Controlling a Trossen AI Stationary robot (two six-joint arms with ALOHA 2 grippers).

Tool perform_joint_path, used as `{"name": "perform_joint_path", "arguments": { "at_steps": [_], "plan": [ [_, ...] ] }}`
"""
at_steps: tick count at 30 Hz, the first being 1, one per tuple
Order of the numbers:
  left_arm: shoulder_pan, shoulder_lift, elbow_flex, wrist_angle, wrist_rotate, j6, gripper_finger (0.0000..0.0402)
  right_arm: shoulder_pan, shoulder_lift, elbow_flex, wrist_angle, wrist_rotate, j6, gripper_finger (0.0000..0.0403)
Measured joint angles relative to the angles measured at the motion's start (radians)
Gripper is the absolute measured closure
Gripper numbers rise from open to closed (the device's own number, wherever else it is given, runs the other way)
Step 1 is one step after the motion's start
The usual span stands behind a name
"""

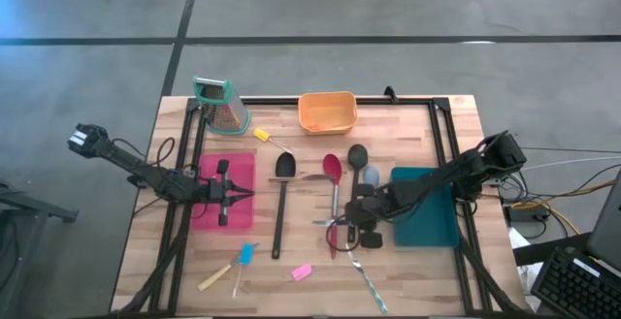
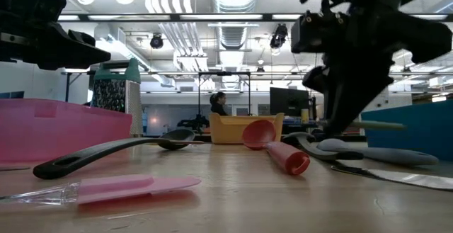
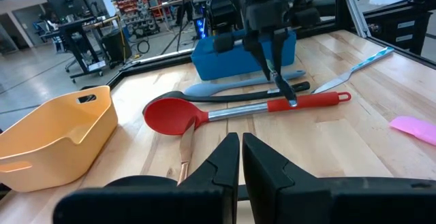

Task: Pick & Place Kitchen Items
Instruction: Put the green knife into the blue bin

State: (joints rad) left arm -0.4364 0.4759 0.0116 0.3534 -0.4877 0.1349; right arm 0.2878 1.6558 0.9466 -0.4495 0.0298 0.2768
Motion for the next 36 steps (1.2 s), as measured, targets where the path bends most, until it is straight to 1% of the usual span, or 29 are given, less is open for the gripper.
{"name": "perform_joint_path", "arguments": {
  "at_steps": [4, 8, 10, 13, 17, 21, 26, 36],
  "plan": [
    [0.0, 0.0, 0.0, 0.0, 0.0, 0.0, 0.0378, 0.0, 0.0, 0.062, -0.088, 0.046, -0.005, 0.0359],
    [0.0, 0.0, 0.0, 0.0, 0.0, 0.0, 0.0378, 0.001, 0.0, 0.115, -0.126, 0.074, -0.007, 0.0359],
    [0.0, 0.0, 0.0, 0.0, 0.0, 0.0, 0.0378, 0.003, 0.0, 0.146, -0.153, 0.123, 0.003, 0.0359],
    [0.0, 0.0, 0.0, 0.0, 0.0, 0.0, 0.0378, 0.008, 0.0, 0.201, -0.222, 0.23, 0.07, 0.0359],
    [0.0, 0.0, 0.0, 0.0, 0.0, 0.0, 0.0378, 0.031, -0.001, 0.277, -0.382, 0.356, 0.204, 0.0359],
    [0.0, 0.0, 0.0, 0.0, 0.0, 0.0, 0.0378, 0.072, -0.004, 0.334, -0.571, 0.423, 0.385, 0.0359],
    [0.0, 0.0, 0.0, 0.0, 0.0, 0.0, 0.0378, 0.143, -0.02, 0.358, -0.754, 0.459, 0.609, 0.0359],
    [0.0, 0.0, 0.0, -0.005, 0.0, 0.0, 0.0378, 0.302, -0.118, 0.281, -0.916, 0.485, 0.972, 0.0359]
  ]
}}
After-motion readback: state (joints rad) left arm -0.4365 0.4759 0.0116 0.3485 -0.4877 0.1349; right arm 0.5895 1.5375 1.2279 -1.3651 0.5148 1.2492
